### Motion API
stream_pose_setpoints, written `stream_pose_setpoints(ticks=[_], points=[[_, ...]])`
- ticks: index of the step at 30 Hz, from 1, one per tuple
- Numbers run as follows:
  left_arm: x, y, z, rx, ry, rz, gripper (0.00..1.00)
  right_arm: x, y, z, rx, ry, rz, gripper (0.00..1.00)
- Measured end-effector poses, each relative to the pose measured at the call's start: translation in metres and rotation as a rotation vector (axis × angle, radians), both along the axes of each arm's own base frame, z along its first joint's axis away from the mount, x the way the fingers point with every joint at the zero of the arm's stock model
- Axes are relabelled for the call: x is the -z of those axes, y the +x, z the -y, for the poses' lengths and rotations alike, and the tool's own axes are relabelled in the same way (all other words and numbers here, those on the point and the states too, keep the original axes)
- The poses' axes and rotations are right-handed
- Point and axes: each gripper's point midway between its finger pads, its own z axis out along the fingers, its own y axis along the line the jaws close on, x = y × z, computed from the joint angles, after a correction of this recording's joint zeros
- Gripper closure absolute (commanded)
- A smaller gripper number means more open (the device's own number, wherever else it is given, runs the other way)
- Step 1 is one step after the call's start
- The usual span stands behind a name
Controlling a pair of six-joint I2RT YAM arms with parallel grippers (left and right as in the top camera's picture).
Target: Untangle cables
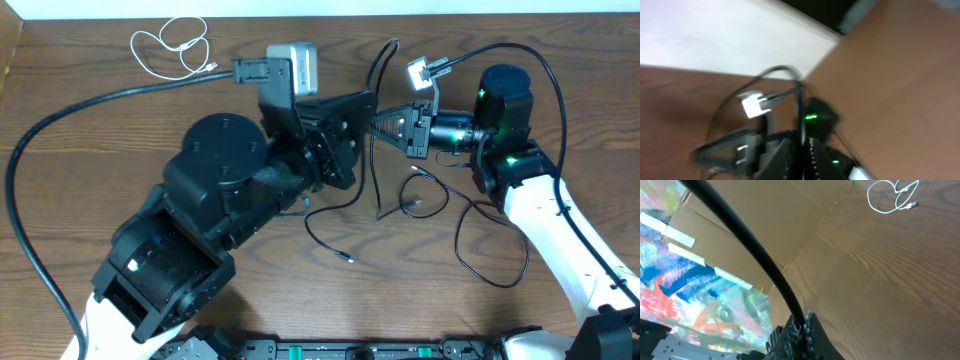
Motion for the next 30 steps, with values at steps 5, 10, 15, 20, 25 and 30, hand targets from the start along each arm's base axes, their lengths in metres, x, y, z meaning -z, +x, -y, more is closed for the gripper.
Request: stream_pose_setpoints(ticks=[5, 10, 15, 20, 25, 30], points=[[0.044, 0.010, -0.034, -0.180, 0.171, -0.104, 0.58, -0.003, 0.005, 0.007, 0.025, 0.012, -0.022, 0.99], [0.061, 0.014, -0.057, -0.286, 0.258, -0.137, 0.48, -0.016, -0.002, 0.009, 0.027, 0.026, -0.009, 0.99], [0.061, 0.017, -0.062, -0.322, 0.267, -0.130, 0.36, -0.034, -0.015, 0.010, 0.007, 0.044, 0.016, 0.99], [0.060, 0.017, -0.063, -0.323, 0.276, -0.120, 0.35, -0.029, -0.020, 0.010, -0.013, 0.042, -0.033, 0.99], [0.050, 0.014, -0.053, -0.234, 0.322, -0.034, 0.22, -0.028, -0.021, 0.010, -0.013, 0.040, -0.051, 0.99], [0.047, 0.007, -0.028, -0.061, 0.375, 0.055, 0.19, -0.027, -0.025, 0.002, -0.026, 0.040, -0.068, 0.99]])
